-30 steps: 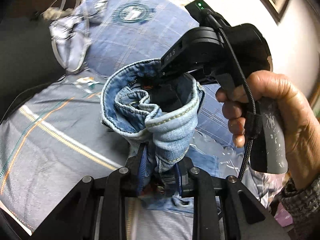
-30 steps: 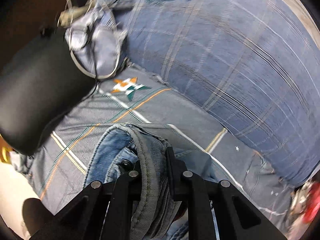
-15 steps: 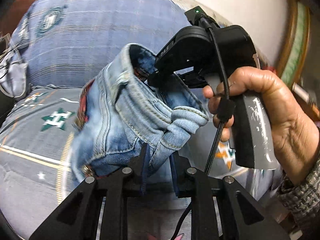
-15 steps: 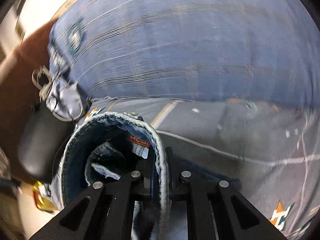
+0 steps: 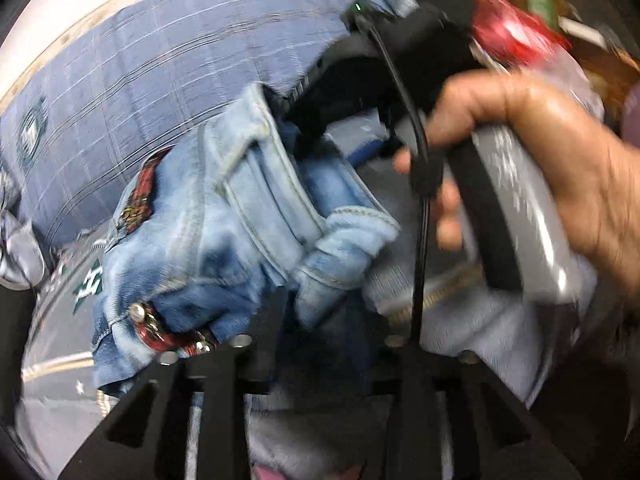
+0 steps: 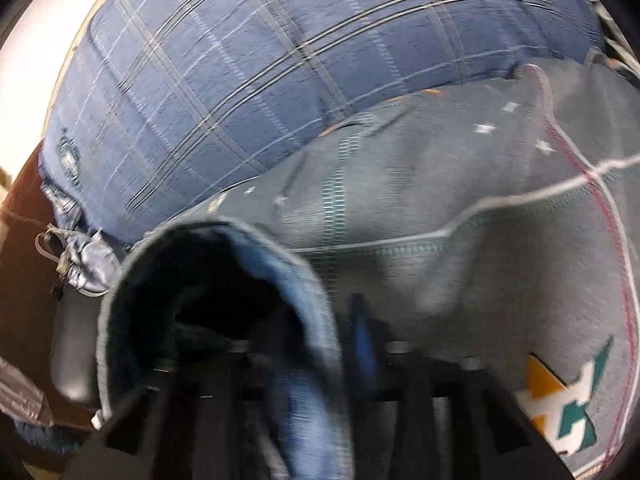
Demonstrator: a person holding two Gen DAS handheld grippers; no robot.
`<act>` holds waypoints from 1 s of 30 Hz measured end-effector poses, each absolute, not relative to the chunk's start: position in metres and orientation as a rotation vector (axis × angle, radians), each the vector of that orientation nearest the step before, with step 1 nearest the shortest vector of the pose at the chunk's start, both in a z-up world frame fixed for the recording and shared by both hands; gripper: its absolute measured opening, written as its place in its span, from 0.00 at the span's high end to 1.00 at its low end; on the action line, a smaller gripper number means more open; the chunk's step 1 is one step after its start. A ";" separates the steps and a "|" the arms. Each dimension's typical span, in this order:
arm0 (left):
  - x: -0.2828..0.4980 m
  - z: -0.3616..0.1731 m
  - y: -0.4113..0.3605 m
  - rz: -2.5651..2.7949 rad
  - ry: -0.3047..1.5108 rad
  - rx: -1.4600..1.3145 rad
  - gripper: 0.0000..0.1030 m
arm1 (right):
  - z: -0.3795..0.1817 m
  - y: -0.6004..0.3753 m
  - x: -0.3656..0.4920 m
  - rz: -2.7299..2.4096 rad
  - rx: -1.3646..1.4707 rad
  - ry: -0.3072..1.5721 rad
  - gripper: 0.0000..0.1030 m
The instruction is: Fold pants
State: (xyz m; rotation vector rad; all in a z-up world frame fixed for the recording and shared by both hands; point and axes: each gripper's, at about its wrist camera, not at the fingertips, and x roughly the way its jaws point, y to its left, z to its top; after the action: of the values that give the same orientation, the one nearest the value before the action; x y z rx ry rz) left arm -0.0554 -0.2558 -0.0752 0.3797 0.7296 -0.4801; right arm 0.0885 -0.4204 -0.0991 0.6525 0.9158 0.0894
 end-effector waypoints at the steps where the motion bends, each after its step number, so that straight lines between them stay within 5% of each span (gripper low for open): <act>1: -0.061 -0.073 -0.252 -0.516 0.739 0.385 0.40 | -0.097 -0.426 0.082 0.081 0.668 0.906 0.44; 8: -0.109 -0.048 -0.199 -0.692 0.729 0.393 0.38 | -0.038 -0.458 0.035 -0.027 0.604 0.747 0.43; 16: -0.049 -0.008 -0.107 -0.542 0.796 -0.071 0.37 | 0.033 -0.405 0.030 0.303 0.643 0.654 0.43; 30: 0.020 -0.071 -0.113 -0.398 0.903 -0.185 0.36 | -0.074 -0.381 0.062 0.209 0.714 0.866 0.53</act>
State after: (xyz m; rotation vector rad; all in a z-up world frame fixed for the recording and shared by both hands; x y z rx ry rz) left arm 0.0196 -0.1135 -0.0710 -0.1853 0.9029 -0.3983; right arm 0.0617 -0.3815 -0.0738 0.7139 0.8665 0.2094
